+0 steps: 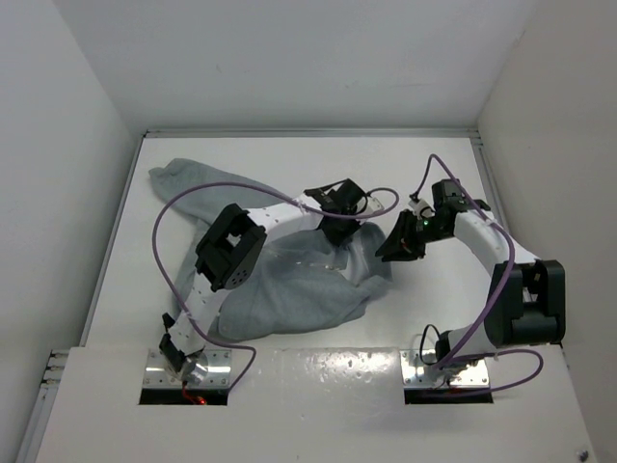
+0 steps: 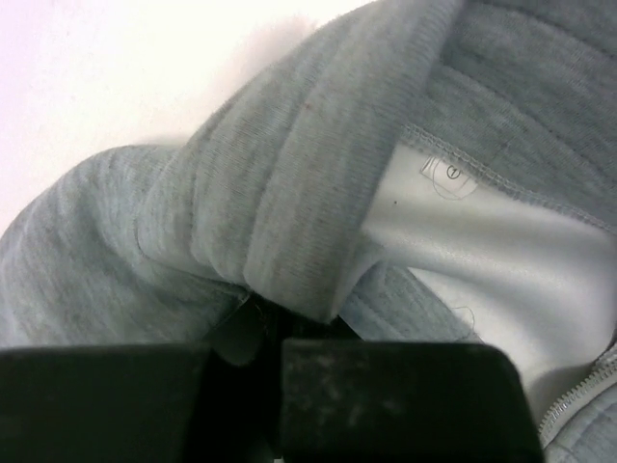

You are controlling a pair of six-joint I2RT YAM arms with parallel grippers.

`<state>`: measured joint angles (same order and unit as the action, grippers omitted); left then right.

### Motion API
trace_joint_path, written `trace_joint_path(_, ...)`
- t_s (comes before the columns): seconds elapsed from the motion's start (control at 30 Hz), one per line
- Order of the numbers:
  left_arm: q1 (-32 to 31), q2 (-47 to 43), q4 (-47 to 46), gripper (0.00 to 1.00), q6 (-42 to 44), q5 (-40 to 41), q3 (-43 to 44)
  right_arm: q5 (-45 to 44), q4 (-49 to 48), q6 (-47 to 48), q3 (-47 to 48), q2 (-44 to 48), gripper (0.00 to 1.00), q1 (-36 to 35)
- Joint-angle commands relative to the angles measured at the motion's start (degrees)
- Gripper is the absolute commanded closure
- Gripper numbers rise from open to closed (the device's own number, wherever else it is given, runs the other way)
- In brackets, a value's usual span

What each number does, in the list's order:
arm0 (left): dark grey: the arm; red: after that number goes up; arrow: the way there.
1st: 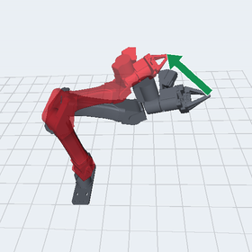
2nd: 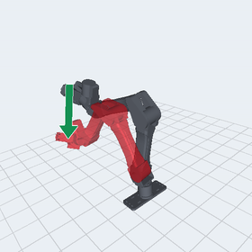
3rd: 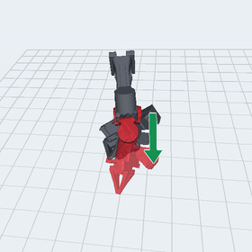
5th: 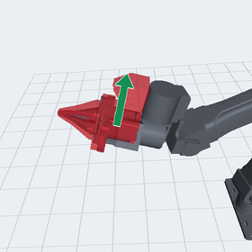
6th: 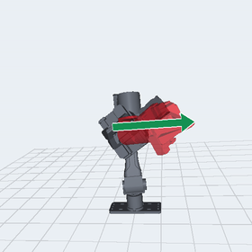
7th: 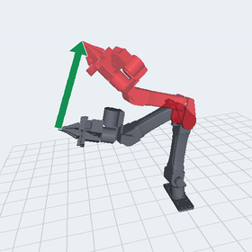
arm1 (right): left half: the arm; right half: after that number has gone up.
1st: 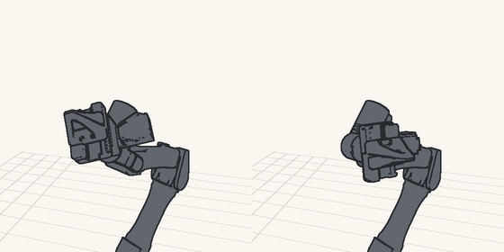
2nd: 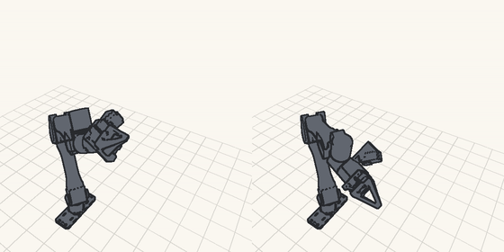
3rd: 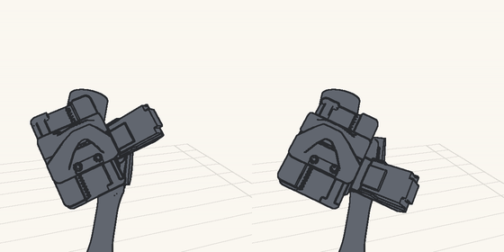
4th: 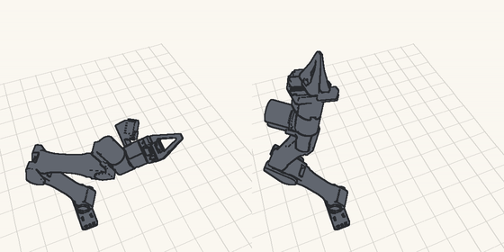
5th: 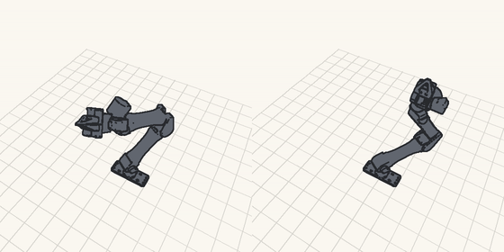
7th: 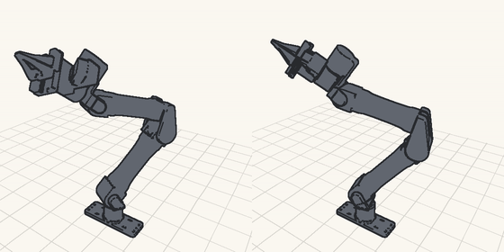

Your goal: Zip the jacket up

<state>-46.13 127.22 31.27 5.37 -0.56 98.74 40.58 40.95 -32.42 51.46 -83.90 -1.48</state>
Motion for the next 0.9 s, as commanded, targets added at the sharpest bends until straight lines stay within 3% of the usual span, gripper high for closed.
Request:
trace_joint_path(0.0,2.44,3.39,1.96,1.0,0.69,-3.3,2.15,1.17,-0.25,1.57,2.59,0.58,0.71,0.16)
trace_joint_path(0.13,5.25,-1.08,-0.41,1.0,1.23,-11.91,4.88,1.79,-0.78,2.54,4.43,-0.21,0.73,0.07)
trace_joint_path(0.27,7.46,-6.71,-1.12,1.0,1.23,-25.42,11.99,3.1,-2.62,4.12,6.02,-0.74,0.73,-0.1)
trace_joint_path(0.4,9.3,-7.25,-2.17,1.0,-2.37,-30.97,18.67,4.33,-7.28,4.39,4.97,-0.57,0.7,-0.02)
trace_joint_path(0.6,13.43,-4.52,-5.33,1.0,-12.21,-36.78,20.88,9.26,-30.64,0.87,-4.51,1.19,0.5,-2.73)
trace_joint_path(0.87,15.8,-3.91,-7.1,1.0,-14.85,-42.25,19.39,9.08,-58.59,-0.88,-7.61,-6.8,0.42,-4.06)
